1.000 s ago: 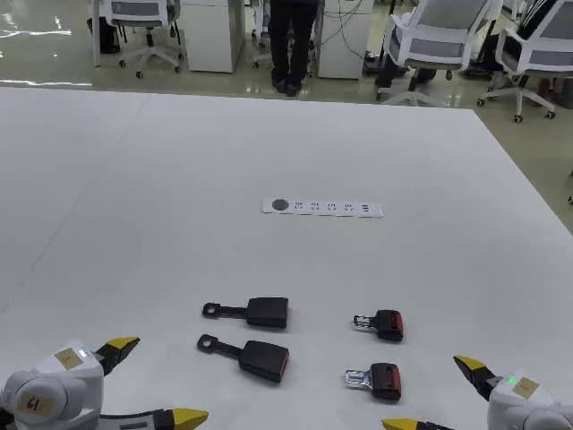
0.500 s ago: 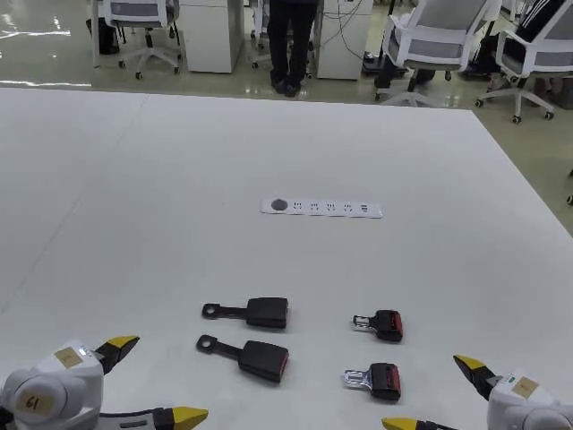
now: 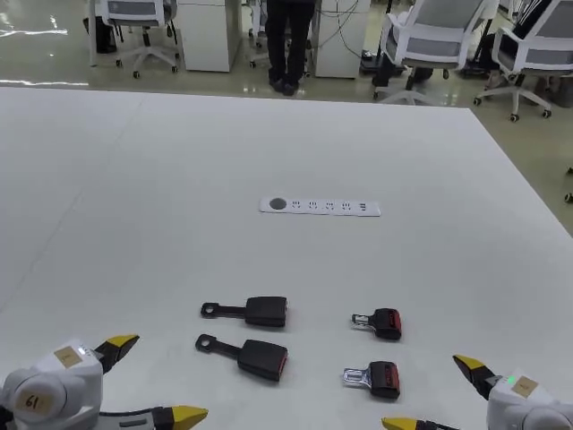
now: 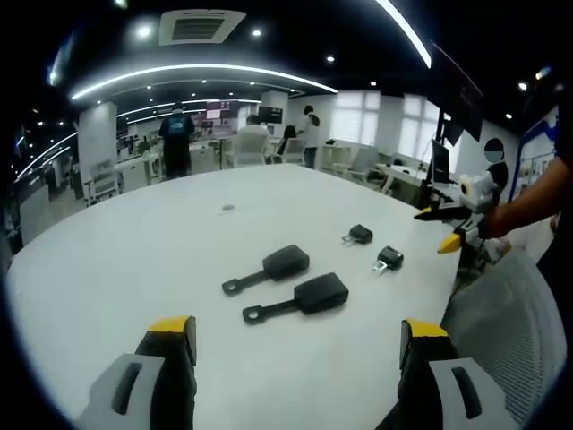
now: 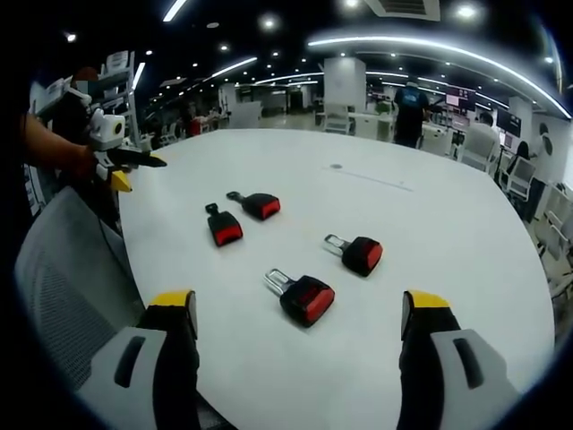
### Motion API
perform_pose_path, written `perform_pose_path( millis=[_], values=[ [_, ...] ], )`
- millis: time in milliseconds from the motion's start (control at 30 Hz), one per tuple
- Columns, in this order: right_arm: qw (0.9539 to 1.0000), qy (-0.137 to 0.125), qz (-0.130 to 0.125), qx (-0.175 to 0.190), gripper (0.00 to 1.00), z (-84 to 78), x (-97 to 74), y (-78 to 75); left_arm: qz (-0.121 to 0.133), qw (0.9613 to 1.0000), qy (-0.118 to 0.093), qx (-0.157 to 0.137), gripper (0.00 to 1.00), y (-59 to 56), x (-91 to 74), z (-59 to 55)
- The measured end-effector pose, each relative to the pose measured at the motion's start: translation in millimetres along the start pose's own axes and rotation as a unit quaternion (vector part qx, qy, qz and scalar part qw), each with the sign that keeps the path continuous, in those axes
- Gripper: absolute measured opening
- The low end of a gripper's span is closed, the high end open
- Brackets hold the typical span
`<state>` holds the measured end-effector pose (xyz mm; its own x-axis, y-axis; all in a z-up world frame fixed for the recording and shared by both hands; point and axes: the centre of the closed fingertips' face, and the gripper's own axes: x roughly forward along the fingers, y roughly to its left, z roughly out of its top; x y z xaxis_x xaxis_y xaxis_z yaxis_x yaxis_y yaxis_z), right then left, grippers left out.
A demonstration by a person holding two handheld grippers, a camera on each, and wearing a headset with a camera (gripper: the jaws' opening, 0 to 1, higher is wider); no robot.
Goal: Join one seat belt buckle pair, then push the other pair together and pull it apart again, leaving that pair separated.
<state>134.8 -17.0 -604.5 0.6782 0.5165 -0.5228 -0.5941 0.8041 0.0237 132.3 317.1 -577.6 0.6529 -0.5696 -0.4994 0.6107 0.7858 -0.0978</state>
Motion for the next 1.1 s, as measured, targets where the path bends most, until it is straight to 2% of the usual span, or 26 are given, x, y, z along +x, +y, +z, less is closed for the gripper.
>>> perform_pose_path(
  millis=[267, 333, 400, 533, 567, 600, 667, 833, 933, 1000, 1067, 1100],
  values=[
    [1.0000, -0.001, -0.001, 0.002, 0.95, -0.7, 0.8, -1.5, -0.001, 1.0000, 0.003, 0.000, 0.97, -4.1, -0.4, 3.0],
    [1.0000, -0.001, -0.001, 0.002, 0.95, -0.5, 1.2, -1.2, -0.001, 1.0000, 0.003, 0.000, 0.97, 3.1, 1.6, -2.8],
    [1.0000, 0.001, 0.000, 0.002, 0.95, -1.0, 2.0, -0.9, -0.001, 1.0000, 0.003, 0.000, 0.97, 1.0, 0.7, 0.6],
    [1.0000, 0.001, 0.001, 0.001, 0.95, -0.4, 3.3, -1.7, 0.000, 1.0000, 0.003, 0.001, 0.97, 3.6, 1.7, 0.4],
    [1.0000, 0.001, 0.001, 0.001, 0.95, -0.1, 3.8, -2.1, 0.000, 1.0000, 0.002, 0.001, 0.97, -4.9, -0.1, 8.1],
    [1.0000, 0.001, 0.000, 0.000, 0.95, 0.0, 3.9, -2.5, -0.001, 1.0000, 0.002, 0.002, 0.97, -7.3, -0.3, 10.3],
    [1.0000, 0.001, 0.000, -0.004, 0.95, 0.3, 4.4, -2.7, -0.001, 1.0000, 0.003, 0.002, 0.97, -6.3, 0.3, 9.3],
    [1.0000, 0.004, 0.001, -0.006, 0.96, 1.6, 4.4, -1.5, -0.003, 1.0000, 0.004, 0.003, 0.97, 4.2, 2.8, -0.4],
    [1.0000, 0.003, 0.001, -0.005, 0.96, 3.0, 4.9, -1.8, -0.003, 1.0000, 0.004, 0.002, 0.97, -0.1, 2.2, 3.7],
    [1.0000, 0.004, 0.002, -0.007, 0.96, 4.1, 4.9, -0.9, -0.004, 1.0000, 0.004, 0.004, 0.97, 1.7, 3.5, 1.7],
    [1.0000, 0.002, 0.001, -0.007, 0.96, 5.3, 4.7, -0.9, -0.005, 1.0000, 0.005, 0.005, 0.97, -5.3, 2.7, 7.1],
    [1.0000, 0.003, 0.002, -0.006, 0.96, 4.6, 5.0, -0.5, -0.005, 1.0000, 0.005, 0.004, 0.97, -2.6, 3.7, 4.6]
  ],
)
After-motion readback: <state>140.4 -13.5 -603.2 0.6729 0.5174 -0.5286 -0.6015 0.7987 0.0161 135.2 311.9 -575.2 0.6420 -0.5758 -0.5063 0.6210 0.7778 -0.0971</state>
